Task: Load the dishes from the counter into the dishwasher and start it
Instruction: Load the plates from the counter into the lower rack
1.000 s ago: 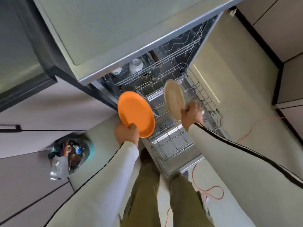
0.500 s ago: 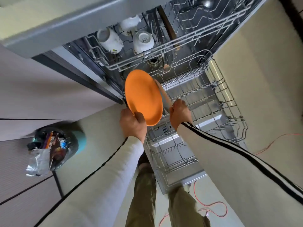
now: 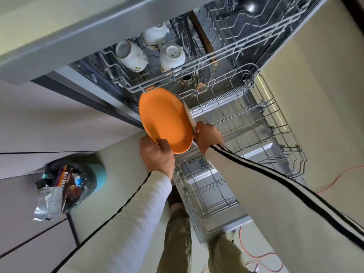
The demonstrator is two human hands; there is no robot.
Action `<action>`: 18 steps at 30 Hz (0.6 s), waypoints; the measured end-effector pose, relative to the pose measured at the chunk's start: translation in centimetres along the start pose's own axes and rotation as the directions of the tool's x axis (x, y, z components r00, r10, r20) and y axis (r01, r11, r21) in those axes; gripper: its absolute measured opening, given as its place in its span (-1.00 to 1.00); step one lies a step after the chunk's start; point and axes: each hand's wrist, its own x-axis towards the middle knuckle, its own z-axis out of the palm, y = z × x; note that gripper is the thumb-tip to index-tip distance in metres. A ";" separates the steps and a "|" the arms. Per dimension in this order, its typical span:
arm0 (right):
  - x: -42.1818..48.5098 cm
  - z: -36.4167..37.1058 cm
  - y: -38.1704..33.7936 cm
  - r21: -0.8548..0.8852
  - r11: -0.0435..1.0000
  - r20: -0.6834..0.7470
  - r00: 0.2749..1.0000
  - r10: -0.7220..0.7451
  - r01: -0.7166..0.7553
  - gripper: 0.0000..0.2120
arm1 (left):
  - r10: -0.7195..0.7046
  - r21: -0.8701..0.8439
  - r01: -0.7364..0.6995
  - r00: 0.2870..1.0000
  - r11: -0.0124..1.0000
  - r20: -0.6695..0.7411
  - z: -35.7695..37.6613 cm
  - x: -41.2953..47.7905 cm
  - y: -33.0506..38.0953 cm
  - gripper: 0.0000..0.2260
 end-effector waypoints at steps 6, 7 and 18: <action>2.1 1.3 -0.1 -0.013 0.983 0.076 0.980 0.186 -0.186 -0.86 | 0.029 -0.017 -0.029 1.000 0.999 -0.008 -0.2 -0.2 -0.3 -0.90; 1.9 1.7 0.1 0.003 0.975 0.080 0.972 0.222 -0.223 -0.87 | 0.033 -0.020 -0.033 0.999 0.999 -0.006 -0.2 -0.2 -0.3 -0.90; -6.0 0.1 4.1 0.427 0.904 -0.090 0.995 0.047 -0.004 -0.83 | -0.046 -0.142 0.038 0.997 0.989 -0.055 -1.6 -3.9 1.4 -0.95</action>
